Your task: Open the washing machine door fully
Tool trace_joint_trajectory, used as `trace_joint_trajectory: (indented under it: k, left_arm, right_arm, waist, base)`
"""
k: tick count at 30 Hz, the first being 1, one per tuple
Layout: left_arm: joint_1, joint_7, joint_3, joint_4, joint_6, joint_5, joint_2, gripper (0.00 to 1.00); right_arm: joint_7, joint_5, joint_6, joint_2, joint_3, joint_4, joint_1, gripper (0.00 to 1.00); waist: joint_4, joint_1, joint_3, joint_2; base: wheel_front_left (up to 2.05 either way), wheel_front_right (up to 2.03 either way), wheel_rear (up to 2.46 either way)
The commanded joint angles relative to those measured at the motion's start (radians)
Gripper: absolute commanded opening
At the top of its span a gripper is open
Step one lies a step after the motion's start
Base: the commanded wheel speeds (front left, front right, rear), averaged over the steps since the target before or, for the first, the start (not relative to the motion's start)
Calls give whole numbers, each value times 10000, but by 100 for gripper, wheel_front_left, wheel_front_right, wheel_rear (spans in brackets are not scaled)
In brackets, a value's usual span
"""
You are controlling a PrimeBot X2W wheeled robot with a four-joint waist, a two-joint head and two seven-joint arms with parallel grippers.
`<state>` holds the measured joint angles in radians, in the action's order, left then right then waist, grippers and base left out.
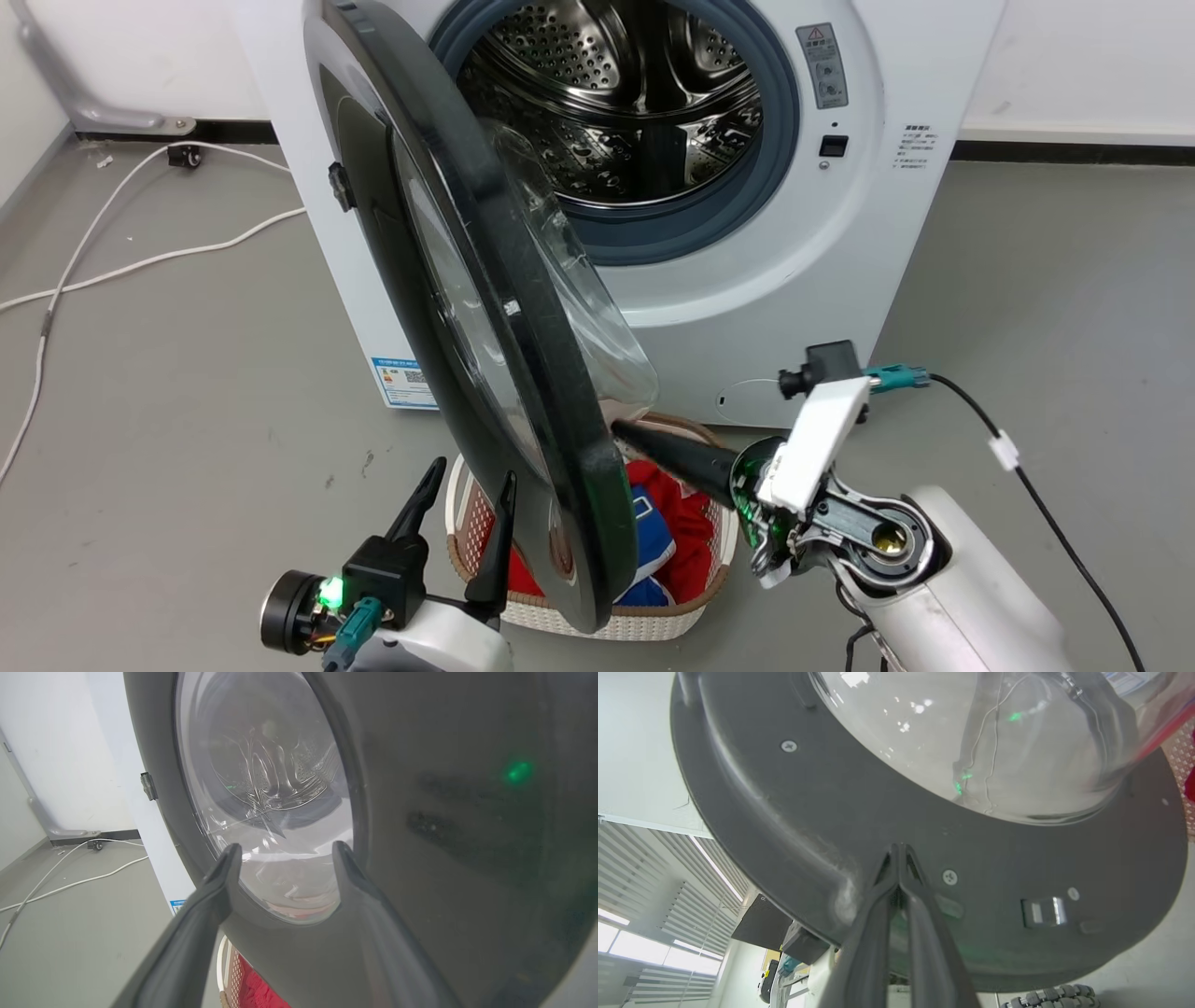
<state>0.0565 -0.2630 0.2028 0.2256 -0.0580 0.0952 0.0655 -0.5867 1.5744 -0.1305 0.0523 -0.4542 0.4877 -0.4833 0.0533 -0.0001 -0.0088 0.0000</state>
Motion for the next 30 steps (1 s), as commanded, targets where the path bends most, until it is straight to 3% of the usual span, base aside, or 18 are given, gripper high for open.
trace_joint_trajectory:
  k: [1,11,14,15,18,22,30]
  left_arm:
    - [-119,-26,-40,21,3,42,27,100]
    - [-225,-26,-193,36,22,123,17,100]
    - [-278,-26,-264,28,26,105,48,100]
    - [-315,-26,-354,36,19,129,81,100]
    - [-351,-26,-427,26,15,133,99,100]
    - [-433,-26,-552,17,44,169,125,100]
    - [-460,-26,-709,38,41,210,175,100]
  right_arm:
    - [418,-124,-4,-21,179,-223,258,0]
    - [3876,-1767,-4,973,1492,-2003,1878,0]
    - [4972,-2549,-4,1370,1998,-2431,2535,0]
    - [5850,-3399,-4,1669,2450,-2808,3197,2]
    - [6498,-4315,-4,1823,2848,-3185,3813,100]
    - [7132,-5765,-4,1950,3570,-3533,4467,100]
    - [7581,-9619,-4,1452,5195,-4687,5263,100]
  waist:
    - [-49,1,-25,0]
    - [-279,1,-161,0]
    - [-341,1,-187,0]
    - [-401,1,-222,0]
    - [-456,1,-241,0]
    - [-545,1,-282,0]
    - [-639,1,-317,0]
  base:
    - [0,0,0]
    - [0,0,0]
    - [0,0,0]
    - [0,0,0]
    - [0,0,0]
    - [0,0,0]
    - [0,0,0]
